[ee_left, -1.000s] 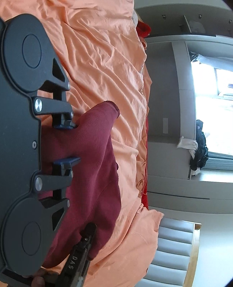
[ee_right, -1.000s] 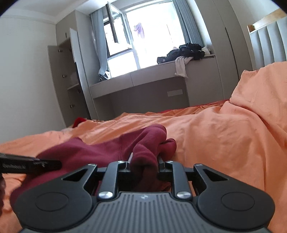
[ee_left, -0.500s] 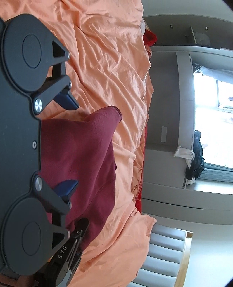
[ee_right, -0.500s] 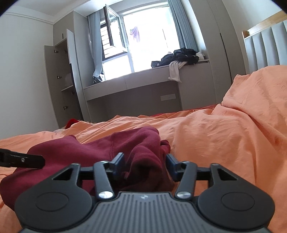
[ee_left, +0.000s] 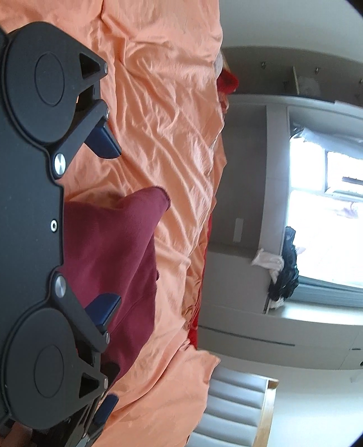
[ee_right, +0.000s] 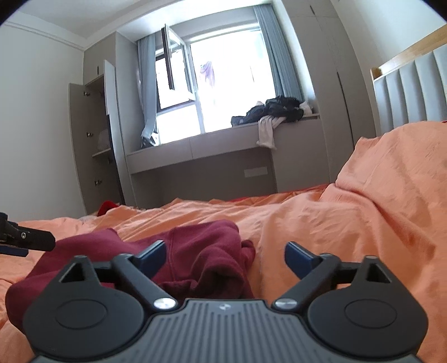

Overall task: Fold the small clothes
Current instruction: 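Open the left gripper and release the folded shirt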

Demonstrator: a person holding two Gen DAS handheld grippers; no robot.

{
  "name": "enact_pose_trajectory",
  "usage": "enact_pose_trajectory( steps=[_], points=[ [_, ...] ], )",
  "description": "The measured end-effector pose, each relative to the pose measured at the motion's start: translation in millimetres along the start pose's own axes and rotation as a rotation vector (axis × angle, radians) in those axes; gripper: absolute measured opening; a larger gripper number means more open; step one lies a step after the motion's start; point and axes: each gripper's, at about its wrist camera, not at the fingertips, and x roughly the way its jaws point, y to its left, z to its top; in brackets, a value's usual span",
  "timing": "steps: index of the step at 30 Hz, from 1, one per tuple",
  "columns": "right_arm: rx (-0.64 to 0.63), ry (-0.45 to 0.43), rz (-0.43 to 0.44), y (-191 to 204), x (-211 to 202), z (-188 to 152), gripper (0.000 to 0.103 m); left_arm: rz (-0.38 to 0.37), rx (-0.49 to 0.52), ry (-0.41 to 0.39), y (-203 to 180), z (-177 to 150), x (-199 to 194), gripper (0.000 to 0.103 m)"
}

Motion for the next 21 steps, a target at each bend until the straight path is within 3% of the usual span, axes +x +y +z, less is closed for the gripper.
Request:
enact_pose_trajectory(
  steps=[8, 15, 21],
  points=[
    [-0.009, -0.075, 0.003, -1.6, -53.2, -0.6, 0.103, 0.098, 0.002, -0.136, -7.4, -29.4, -55.0, 0.102],
    [0.018, -0.124, -0.003, -4.4, -114.4, -9.6, 0.103, 0.131, 0.035, -0.181, -22.4, -71.2, -101.5, 0.103],
    [-0.011, -0.111, -0.023, -9.8, -158.8, -30.4, 0.103, 0.161, 0.113, -0.177, -38.6, -109.5, -127.1, 0.103]
  ],
)
